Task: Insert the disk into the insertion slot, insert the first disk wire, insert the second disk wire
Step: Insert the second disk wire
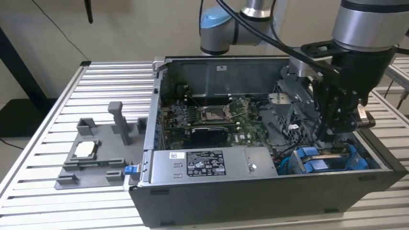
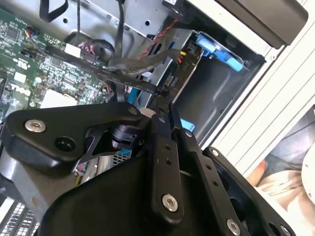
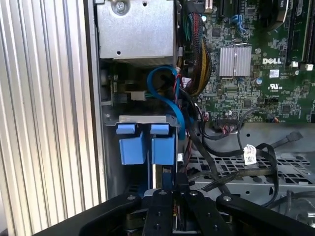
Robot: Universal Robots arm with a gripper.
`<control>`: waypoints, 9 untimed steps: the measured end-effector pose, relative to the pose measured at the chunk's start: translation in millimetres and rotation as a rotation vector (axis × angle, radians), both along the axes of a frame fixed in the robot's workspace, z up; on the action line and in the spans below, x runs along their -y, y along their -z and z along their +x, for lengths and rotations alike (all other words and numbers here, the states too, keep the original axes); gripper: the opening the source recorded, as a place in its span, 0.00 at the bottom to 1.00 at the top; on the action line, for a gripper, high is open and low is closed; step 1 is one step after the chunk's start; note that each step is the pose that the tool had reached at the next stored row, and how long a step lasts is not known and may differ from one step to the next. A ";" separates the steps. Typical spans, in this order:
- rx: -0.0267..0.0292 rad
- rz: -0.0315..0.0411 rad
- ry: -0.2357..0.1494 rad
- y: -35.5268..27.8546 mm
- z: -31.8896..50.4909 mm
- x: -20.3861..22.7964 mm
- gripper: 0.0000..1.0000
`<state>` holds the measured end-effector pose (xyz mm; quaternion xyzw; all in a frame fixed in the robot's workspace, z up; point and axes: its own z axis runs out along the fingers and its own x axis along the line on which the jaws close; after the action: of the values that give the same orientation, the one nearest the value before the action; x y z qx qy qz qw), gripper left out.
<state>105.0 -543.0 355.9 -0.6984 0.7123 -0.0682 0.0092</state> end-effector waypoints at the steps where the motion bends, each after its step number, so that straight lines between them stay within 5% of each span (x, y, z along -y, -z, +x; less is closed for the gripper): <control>1: -0.0059 0.0016 0.000 0.1 2.0 1.1 0.15; 7: -0.0555 0.0064 0.000 2.0 8.3 5.8 0.15; 9: -0.0567 0.0070 0.000 2.2 8.6 5.9 0.15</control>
<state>113.6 -548.9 353.7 -0.7001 0.7126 -0.0459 -0.0086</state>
